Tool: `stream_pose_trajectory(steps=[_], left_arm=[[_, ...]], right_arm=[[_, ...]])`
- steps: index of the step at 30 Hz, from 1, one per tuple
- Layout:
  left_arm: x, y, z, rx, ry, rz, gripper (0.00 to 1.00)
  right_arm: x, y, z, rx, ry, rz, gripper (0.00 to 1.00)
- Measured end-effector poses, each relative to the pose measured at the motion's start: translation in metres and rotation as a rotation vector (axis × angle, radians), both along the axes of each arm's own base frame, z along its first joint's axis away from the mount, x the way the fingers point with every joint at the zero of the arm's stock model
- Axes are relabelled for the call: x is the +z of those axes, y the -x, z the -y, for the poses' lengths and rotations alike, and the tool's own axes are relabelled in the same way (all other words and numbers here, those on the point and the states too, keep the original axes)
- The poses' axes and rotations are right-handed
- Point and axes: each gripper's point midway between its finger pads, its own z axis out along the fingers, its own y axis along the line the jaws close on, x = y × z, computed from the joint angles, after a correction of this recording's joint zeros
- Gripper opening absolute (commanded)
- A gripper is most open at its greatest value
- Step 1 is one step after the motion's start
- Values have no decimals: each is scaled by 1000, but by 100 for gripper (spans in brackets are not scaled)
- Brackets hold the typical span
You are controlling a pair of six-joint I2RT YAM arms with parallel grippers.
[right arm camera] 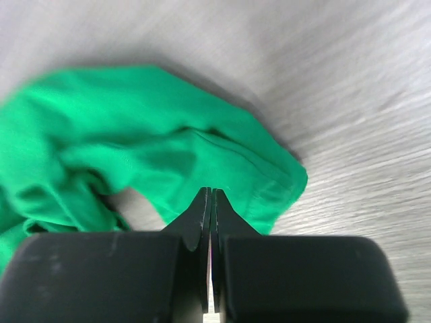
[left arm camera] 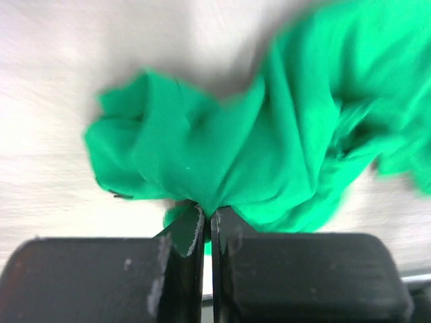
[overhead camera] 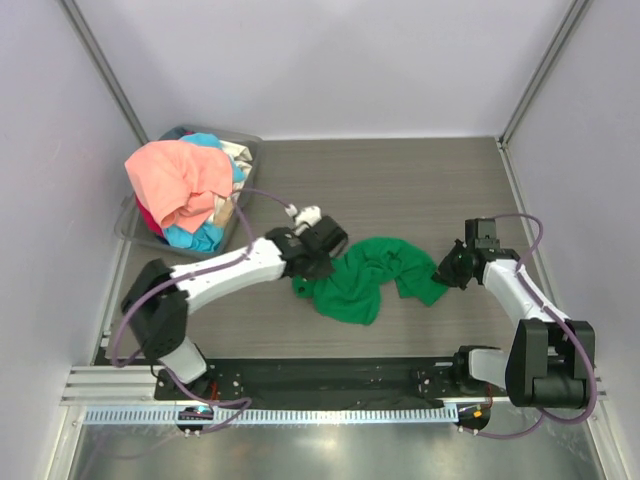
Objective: Fold and stack the t-shirts
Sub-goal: Flatten the tshirt out
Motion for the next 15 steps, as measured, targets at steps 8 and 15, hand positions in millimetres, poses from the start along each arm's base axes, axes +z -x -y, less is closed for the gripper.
stream_pose_trajectory(steps=[8, 15], left_arm=[[83, -85, -100, 205, 3, 159, 64], [48, -46, -120, 181, -53, 72, 72]], right_arm=[[73, -55, 22, -35, 109, 189, 55], [61, -33, 25, -34, 131, 168, 63]])
